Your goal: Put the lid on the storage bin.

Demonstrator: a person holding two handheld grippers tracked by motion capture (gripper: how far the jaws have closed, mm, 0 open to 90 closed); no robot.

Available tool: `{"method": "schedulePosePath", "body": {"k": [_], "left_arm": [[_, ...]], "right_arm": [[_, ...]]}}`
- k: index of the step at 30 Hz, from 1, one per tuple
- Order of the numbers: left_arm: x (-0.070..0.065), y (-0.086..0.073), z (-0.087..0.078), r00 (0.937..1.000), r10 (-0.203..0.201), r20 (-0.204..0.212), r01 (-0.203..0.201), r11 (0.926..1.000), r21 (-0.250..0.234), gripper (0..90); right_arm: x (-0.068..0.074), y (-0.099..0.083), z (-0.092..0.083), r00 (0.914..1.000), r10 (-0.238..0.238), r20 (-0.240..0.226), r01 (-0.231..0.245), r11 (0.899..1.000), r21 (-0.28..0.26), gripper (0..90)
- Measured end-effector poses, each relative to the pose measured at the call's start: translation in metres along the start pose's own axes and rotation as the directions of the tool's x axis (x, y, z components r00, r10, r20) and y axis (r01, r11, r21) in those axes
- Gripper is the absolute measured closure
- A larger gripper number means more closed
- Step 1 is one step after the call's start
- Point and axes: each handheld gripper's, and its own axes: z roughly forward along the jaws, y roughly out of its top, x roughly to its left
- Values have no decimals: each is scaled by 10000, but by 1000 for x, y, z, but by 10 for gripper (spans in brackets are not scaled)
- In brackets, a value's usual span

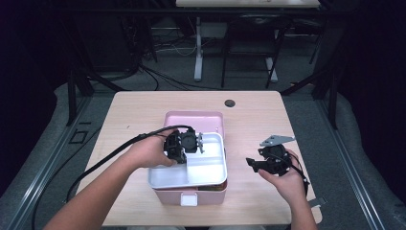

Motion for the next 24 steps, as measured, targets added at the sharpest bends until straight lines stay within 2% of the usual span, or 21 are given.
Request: {"method": "schedulePosePath", "body": {"k": [15,24], "left_arm": [[-3,6,12,9991,402,149,-403,9992,84,891],[-5,6,20,9985,484,256,-486,9988,86,887]], "right_arm": [[0,0,1,9999,-49,-92,50,9999,118,406],[0,-1,3,10000,12,-92,-12,10000,18,406]]}}
